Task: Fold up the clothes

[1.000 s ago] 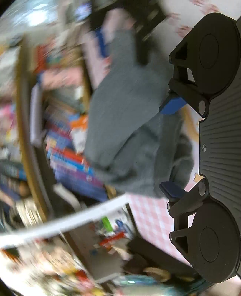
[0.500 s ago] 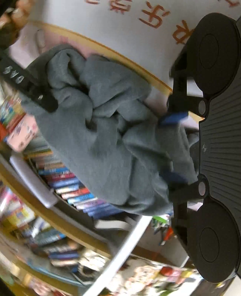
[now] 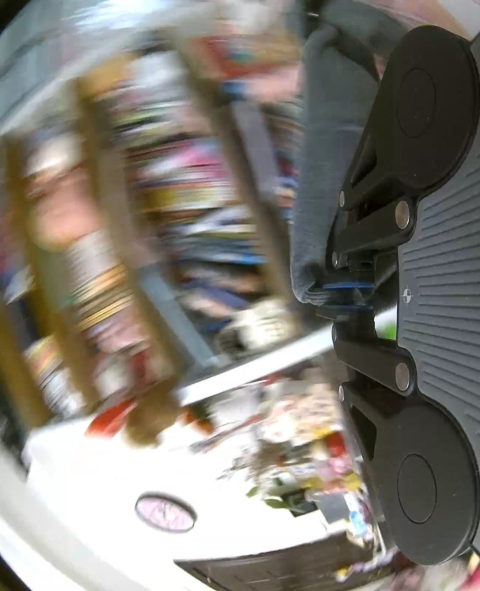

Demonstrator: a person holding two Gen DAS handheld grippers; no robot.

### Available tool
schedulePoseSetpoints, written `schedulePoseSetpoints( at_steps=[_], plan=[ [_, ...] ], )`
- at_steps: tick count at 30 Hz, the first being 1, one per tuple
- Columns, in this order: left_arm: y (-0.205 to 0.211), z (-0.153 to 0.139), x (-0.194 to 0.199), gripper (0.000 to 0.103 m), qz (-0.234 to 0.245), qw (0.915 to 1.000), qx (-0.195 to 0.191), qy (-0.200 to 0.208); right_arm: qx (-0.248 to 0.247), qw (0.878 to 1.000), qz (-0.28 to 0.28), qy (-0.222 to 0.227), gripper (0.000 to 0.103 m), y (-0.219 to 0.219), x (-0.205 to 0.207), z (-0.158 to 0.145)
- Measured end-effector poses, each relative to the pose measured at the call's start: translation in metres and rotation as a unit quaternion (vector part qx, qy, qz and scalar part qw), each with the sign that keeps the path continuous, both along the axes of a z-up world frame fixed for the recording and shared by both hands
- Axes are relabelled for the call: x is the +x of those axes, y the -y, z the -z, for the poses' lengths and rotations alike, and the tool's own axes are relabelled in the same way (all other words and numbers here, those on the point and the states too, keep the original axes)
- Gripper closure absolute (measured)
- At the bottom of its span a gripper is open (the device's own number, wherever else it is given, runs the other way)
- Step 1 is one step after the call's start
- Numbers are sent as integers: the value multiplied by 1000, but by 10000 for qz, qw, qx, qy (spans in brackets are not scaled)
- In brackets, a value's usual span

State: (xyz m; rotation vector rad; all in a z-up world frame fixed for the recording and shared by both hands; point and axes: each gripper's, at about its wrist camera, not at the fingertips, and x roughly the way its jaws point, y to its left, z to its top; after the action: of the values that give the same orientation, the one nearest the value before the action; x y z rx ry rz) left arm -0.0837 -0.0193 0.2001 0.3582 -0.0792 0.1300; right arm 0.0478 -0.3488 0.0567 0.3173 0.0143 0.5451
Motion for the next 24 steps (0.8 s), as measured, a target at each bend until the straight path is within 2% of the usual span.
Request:
schedulePoseSetpoints(
  at_steps=[3,6,8,10,12,14,16,18,19,20,21,23,24],
  plan=[
    [5,-25,-30,95,466,9963,-338,643,1010,9903,44,949,71,37,-22,-12],
    [10,-41,-51,95,771,9871,-615,1261,1191,9779,245,1699,70,45,-45,-19],
    [10,-45,-61,95,845,9795,-805,1641,1068,9782,181,1769,69,40,-50,-19],
    [7,-45,-67,95,752,9770,-879,1791,944,9783,117,1840,68,35,-56,-19],
    [-7,-39,-53,95,529,9814,-1054,1515,820,9782,53,1910,66,30,-61,-20],
    [-27,-26,-28,95,296,9868,-1327,878,695,9778,-11,1976,66,25,-66,-20],
    [-48,2,7,94,-50,9894,-1449,103,336,9913,-96,1271,66,10,-42,-11],
    [-69,33,41,94,-400,9855,-1534,-608,48,9977,-305,605,65,-6,-13,5],
    [-79,50,57,94,-567,9818,-1565,-912,-98,9987,-407,273,63,-14,1,13],
    [-90,67,73,94,-741,9766,-1599,-1229,-459,9982,-323,230,45,-27,9,22],
    [-103,86,88,94,-945,9685,-1663,-1591,-819,9962,-238,187,34,-40,18,32],
    [-125,122,106,84,-1372,9460,-1886,-2251,-1465,9892,-56,68,17,-59,27,47],
    [-135,138,113,82,-1566,9335,-1988,-2540,-1751,9845,40,-7,17,-65,28,52]
  ],
)
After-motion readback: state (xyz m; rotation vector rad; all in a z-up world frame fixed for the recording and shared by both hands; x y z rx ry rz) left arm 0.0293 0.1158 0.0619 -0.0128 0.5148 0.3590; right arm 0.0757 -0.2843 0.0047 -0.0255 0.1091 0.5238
